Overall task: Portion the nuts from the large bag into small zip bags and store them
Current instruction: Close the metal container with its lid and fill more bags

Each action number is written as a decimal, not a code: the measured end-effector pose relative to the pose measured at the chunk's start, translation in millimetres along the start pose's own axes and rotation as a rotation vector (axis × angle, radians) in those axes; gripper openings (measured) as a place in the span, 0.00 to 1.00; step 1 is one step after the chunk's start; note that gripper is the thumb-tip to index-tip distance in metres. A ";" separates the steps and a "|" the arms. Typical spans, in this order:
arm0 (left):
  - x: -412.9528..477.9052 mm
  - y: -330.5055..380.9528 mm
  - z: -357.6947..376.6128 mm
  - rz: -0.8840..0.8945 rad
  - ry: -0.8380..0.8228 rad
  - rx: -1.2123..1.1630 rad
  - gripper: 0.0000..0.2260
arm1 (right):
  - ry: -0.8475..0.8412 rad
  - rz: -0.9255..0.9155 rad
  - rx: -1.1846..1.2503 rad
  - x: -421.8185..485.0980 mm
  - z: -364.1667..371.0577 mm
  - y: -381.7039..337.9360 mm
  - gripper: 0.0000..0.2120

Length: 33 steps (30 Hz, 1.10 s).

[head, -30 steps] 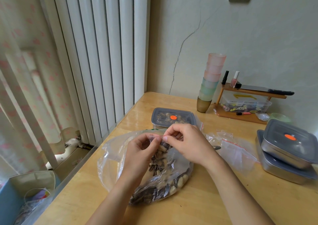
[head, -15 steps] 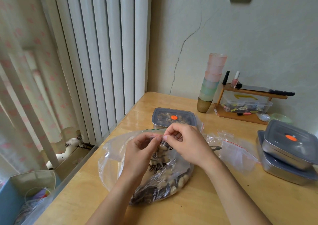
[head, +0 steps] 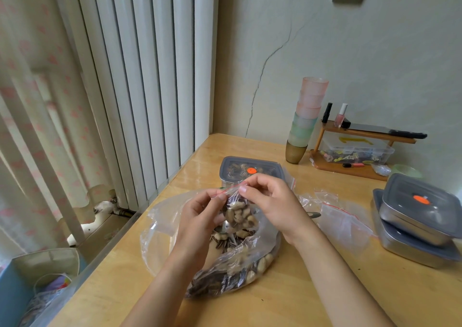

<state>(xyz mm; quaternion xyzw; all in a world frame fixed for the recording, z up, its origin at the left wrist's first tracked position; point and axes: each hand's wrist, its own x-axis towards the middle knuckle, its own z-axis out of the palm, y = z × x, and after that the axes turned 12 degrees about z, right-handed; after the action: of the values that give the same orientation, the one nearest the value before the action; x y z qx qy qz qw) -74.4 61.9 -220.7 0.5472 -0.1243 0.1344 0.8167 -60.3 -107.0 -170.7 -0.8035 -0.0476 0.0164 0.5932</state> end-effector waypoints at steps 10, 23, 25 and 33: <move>-0.3 -0.8 0.1 0.041 0.006 0.147 0.07 | 0.061 -0.047 -0.067 2.0 12.1 5.4 0.04; 0.2 -3.3 -1.2 0.052 0.060 0.136 0.08 | 0.076 -0.063 -0.025 1.6 14.1 6.4 0.02; 0.2 -3.8 -2.0 0.050 0.072 0.132 0.08 | 0.075 -0.061 -0.013 1.2 13.7 5.9 0.02; 0.3 -5.8 -3.1 0.031 0.097 0.148 0.11 | 0.078 -0.071 -0.039 0.9 13.0 6.7 0.03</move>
<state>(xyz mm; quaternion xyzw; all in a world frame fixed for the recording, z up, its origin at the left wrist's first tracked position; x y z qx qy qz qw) -71.9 62.7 -226.7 0.5970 -0.0826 0.1822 0.7769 -60.1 -96.5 -180.9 -0.8127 -0.0531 -0.0367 0.5790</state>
